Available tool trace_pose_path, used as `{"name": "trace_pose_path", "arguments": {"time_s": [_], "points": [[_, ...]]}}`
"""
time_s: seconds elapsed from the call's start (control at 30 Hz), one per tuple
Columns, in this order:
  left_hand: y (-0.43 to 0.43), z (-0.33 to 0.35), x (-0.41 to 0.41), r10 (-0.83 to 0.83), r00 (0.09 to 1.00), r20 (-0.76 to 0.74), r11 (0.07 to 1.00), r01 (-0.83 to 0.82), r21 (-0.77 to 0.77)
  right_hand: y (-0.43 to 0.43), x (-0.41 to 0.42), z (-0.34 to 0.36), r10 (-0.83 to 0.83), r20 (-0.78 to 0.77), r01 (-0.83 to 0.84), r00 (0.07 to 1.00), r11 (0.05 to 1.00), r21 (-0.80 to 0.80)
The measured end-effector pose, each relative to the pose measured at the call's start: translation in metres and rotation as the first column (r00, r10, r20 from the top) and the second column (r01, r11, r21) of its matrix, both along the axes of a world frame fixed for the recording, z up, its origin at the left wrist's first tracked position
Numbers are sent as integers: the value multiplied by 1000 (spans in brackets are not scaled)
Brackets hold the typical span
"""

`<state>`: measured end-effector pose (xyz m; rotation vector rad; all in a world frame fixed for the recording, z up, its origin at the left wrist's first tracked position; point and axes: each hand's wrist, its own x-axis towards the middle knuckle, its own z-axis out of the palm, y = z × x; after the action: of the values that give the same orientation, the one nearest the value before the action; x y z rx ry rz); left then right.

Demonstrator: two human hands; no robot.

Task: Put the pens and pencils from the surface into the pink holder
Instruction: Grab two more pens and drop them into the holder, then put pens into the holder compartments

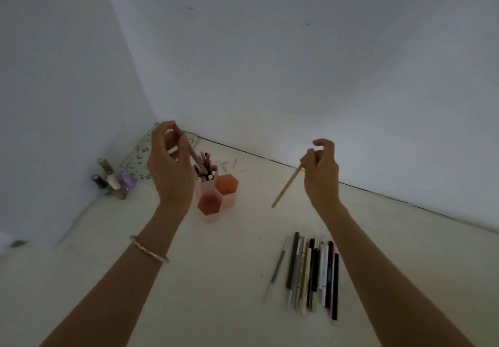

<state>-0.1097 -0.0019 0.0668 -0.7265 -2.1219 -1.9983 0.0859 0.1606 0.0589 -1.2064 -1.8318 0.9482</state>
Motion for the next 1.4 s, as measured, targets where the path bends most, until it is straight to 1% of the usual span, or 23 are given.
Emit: {"name": "trace_pose_path", "arguments": {"time_s": [0.1, 0.17, 0.27, 0.37, 0.43, 0.53, 0.6, 0.7, 0.73, 0.77, 0.8, 0.83, 0.9, 0.97, 1.03, 1.1, 1.2, 1.3, 1.4], "points": [[-3, -3, -6, -1, 999, -50, 999, -2, -50, -10, -11, 13, -33, -152, 39, 988, 998, 39], [-3, -10, -6, -19, 997, -77, 996, 12, -91, -17, -15, 16, -38, -201, 50, 979, 997, 54], [-4, -23, -3, -126, 979, -162, 974, 90, -210, -26, -19, 17, -35, -208, 52, 977, 996, 76], [-3, -27, -2, -192, 952, -240, 944, 112, -310, -35, -25, 13, -28, -200, 44, 979, 996, 73], [-2, -24, -3, -210, 940, -269, 937, 115, -329, -41, -30, 12, -17, -187, 32, 982, 997, 74], [-4, -22, -7, -188, 951, -247, 953, 115, -281, -46, -39, 12, 9, -182, 10, 983, 995, 104], [-6, -26, -12, -189, 954, -234, 948, 115, -296, -48, -44, 13, 6, -194, 16, 981, 994, 109], [-9, -42, -14, -285, 914, -289, 897, 148, -417, -48, -48, 14, -15, -219, 42, 976, 992, 116], [-10, -48, -13, -317, 885, -340, 868, 126, -479, -47, -48, 15, -23, -228, 51, 973, 992, 118], [-10, -54, -13, -329, 853, -407, 839, 66, -540, -47, -49, 16, -29, -236, 59, 971, 991, 120], [-10, -59, -15, -316, 825, -469, 817, -14, -576, -48, -49, 17, -34, -243, 65, 969, 991, 120], [-11, -60, -17, -279, 816, -507, 812, -81, -578, -48, -51, 19, -39, -258, 71, 965, 991, 115], [-13, -55, -23, -152, 841, -520, 845, -162, -510, -50, -56, 23, -45, -301, 79, 952, 992, 103], [-16, -46, -28, -75, 879, -471, 878, -166, -450, -55, -66, 27, -39, -350, 79, 936, 992, 102], [-19, -40, -32, -61, 901, -429, 901, -136, -412, -62, -79, 29, -11, -372, 55, 928, 993, 109], [-22, -37, -35, -62, 913, -402, 914, -109, -390, -70, -92, 28, 36, -354, 13, 934, 991, 134], [-29, -35, -35, -62, 927, -370, 932, -79, -355, -79, -107, 19, 127, -257, -76, 958, 977, 200], [-36, -35, -33, -67, 945, -320, 940, -48, -339, -84, -116, 8, 229, -86, -195, 970, 936, 294], [-41, -38, -33, -70, 959, -276, 944, -25, -329, -84, -122, -7, 296, 124, -320, 947, 898, 300]]}}
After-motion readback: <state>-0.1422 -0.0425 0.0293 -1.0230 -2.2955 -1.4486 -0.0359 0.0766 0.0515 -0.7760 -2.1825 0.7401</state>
